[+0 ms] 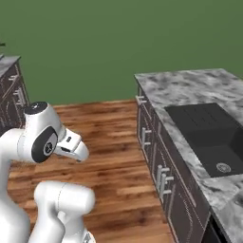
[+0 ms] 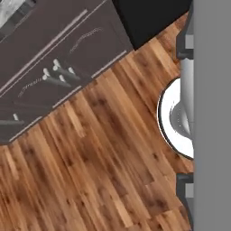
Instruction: Place one of the steaks on the plate and the other in the bowl. Then place the bowl in the fridge.
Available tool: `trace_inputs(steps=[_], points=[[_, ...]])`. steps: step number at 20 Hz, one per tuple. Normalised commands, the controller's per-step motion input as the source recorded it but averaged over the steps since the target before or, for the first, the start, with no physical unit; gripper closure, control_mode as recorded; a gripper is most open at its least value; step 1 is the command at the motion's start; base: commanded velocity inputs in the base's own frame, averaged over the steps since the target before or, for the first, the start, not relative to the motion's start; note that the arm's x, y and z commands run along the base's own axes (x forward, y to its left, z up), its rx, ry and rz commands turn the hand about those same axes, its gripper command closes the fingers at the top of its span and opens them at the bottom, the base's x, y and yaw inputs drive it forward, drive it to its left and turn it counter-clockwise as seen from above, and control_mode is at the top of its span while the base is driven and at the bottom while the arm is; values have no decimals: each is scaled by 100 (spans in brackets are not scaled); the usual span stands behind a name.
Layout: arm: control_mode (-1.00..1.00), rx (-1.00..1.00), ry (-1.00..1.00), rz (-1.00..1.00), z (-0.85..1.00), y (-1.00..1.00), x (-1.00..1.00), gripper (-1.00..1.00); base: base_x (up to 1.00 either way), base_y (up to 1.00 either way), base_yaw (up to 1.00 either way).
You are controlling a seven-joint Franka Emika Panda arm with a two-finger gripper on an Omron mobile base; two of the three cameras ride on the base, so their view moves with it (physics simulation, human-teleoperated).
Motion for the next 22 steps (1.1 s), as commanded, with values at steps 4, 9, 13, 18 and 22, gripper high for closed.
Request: trace_inputs(steps=[4,9,13,18,22], points=[[100,0,0,0,0,0,0,-100,1,-31,-91],[100,0,0,0,0,0,0,-100,0,-22,-95],[100,0,0,0,0,0,0,-100,0,-23,-96],[100,0,0,0,0,0,0,-100,1,-41,-91],[100,0,0,0,0,0,0,-100,4,-66,-83]])
